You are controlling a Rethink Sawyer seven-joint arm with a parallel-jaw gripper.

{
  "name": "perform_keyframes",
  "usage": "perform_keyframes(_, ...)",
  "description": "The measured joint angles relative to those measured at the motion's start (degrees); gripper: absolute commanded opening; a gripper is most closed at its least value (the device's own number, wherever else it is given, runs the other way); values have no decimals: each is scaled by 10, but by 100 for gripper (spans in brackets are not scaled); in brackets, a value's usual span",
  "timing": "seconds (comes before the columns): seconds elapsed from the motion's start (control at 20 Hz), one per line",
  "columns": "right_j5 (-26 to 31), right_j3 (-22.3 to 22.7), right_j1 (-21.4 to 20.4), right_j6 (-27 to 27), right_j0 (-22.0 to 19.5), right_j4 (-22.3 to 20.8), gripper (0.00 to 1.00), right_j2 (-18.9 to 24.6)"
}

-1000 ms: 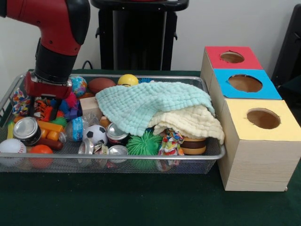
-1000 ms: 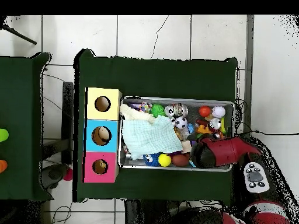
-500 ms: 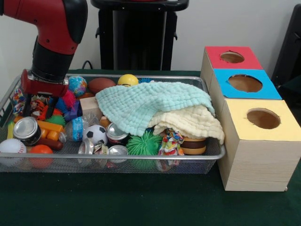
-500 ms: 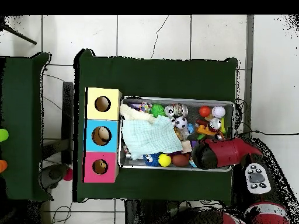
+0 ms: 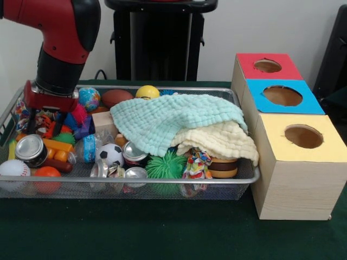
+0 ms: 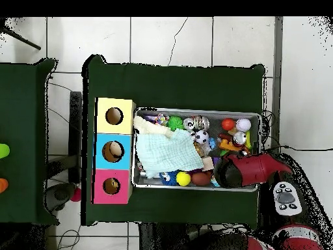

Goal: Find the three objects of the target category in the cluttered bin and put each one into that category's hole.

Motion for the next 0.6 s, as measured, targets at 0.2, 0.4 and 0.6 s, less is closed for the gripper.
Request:
perform_keyframes(0.2, 0, 0, 1, 0, -3, 9, 100, 0)
perform_keyframes(0.4, 0, 0, 2, 0, -11, 22, 100, 0)
perform_keyframes(0.6, 0, 0, 3, 0, -27, 40, 100, 3)
